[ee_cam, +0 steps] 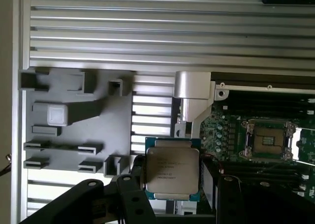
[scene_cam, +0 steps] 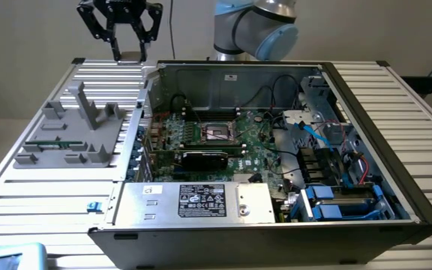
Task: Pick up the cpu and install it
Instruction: 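Pick up the cpu and move it towards the insertion slot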
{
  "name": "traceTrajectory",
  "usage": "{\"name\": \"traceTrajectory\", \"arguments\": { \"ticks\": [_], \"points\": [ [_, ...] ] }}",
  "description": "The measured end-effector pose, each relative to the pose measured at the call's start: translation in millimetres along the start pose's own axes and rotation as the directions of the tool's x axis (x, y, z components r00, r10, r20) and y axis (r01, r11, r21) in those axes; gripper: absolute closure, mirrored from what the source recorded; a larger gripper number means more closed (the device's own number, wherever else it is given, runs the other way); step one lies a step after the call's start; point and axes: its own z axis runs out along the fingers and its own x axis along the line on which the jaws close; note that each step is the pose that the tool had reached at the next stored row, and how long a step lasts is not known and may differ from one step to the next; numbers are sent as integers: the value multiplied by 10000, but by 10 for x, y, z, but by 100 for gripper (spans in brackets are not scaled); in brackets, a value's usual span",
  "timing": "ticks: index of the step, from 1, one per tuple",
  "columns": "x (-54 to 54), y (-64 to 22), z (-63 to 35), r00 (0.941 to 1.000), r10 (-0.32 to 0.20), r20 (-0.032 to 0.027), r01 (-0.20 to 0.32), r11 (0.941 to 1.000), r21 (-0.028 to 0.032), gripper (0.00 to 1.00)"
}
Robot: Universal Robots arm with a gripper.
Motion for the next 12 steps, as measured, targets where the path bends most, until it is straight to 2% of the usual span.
{"name": "traceTrajectory", "arguments": {
  "ticks": [5, 12],
  "points": [
    [-82, -10, -2, 10000, -1, 49, 1, 10000, 3, 45],
    [-182, -27, 2, 9998, -5, 192, 5, 10000, 8, 45]
  ]
}}
